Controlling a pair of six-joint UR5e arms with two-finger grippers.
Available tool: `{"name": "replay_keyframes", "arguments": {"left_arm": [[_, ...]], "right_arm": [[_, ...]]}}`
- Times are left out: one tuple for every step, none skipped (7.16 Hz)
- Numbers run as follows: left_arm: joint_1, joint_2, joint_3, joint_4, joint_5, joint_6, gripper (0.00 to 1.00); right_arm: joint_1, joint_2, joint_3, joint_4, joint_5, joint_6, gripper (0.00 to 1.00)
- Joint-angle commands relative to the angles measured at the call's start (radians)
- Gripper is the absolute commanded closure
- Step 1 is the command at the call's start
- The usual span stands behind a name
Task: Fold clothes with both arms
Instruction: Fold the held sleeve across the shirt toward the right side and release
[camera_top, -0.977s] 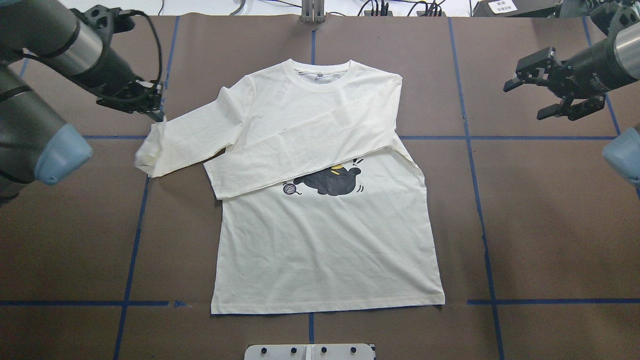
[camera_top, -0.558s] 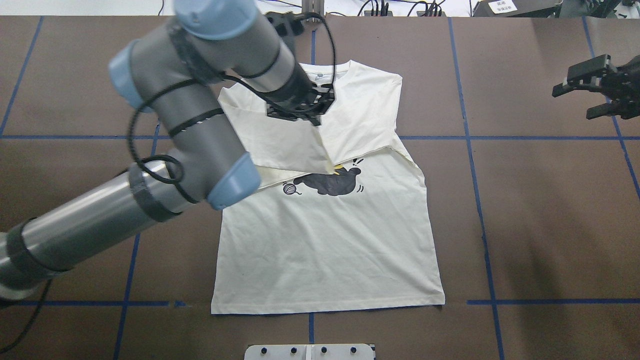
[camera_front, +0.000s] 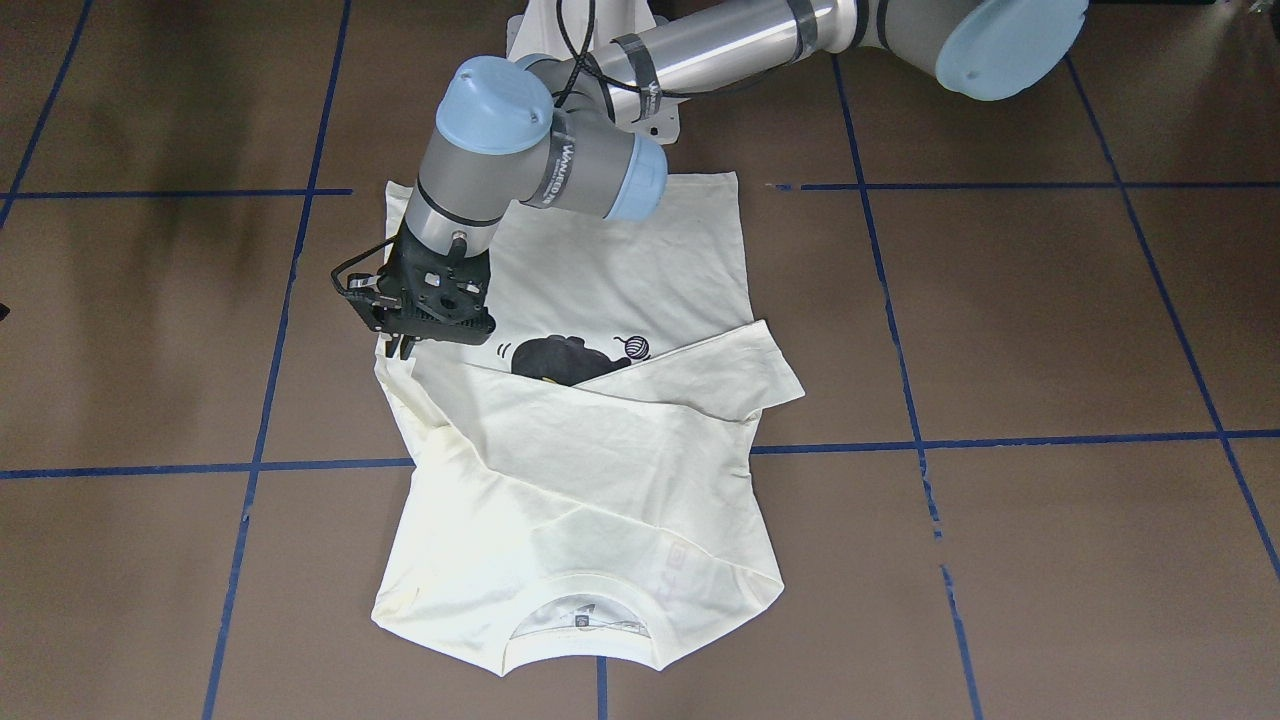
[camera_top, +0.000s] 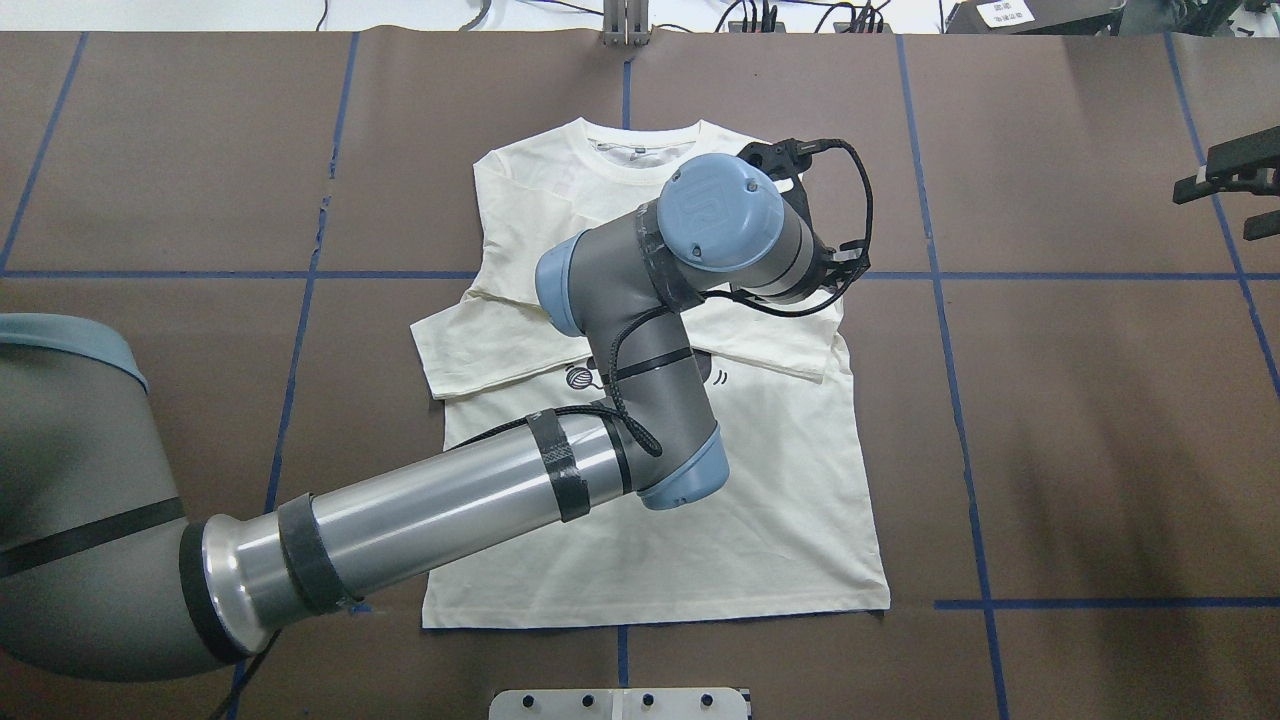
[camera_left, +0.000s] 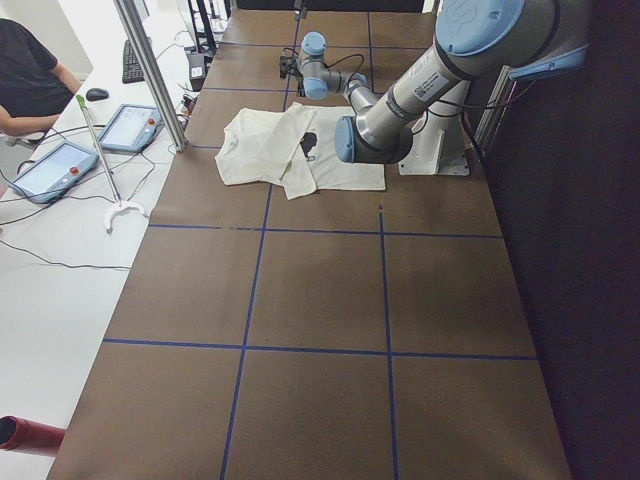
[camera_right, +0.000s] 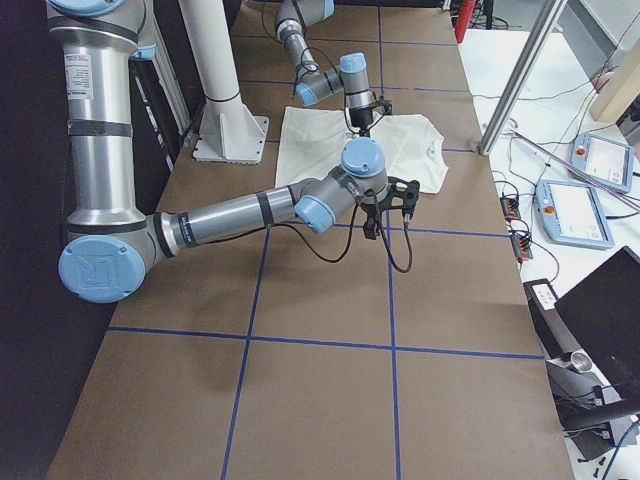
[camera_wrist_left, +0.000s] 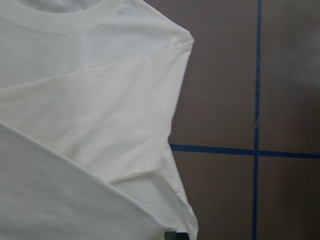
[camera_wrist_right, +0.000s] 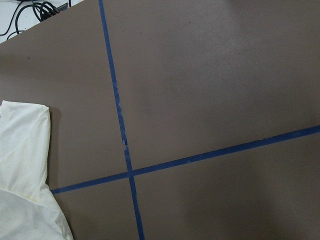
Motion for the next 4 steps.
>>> {"name": "replay_keyframes", "arguments": {"left_arm": [[-0.097, 0.223, -0.289, 0.014, -0.092, 0.003, 0.27], [-0.166, 0.355, -0.473, 0.077, -0.184, 0.009, 0.28], [-0.206, 0.455, -0.636, 0.187, -0.192, 0.107, 0.28], [-0.218, 0.532, -0.738, 0.308, -0.191, 0.248, 0.29]], "right_arm": [[-0.148, 0.009, 0.035, 0.002, -0.095, 0.124, 0.0], [-0.299, 0.011, 0.084, 0.017, -0.263, 0.246, 0.0], [-0.453, 0.024, 0.123, 0.018, -0.375, 0.415, 0.0], [-0.62, 0.049, 0.173, 0.016, -0.504, 0.591, 0.0]]}}
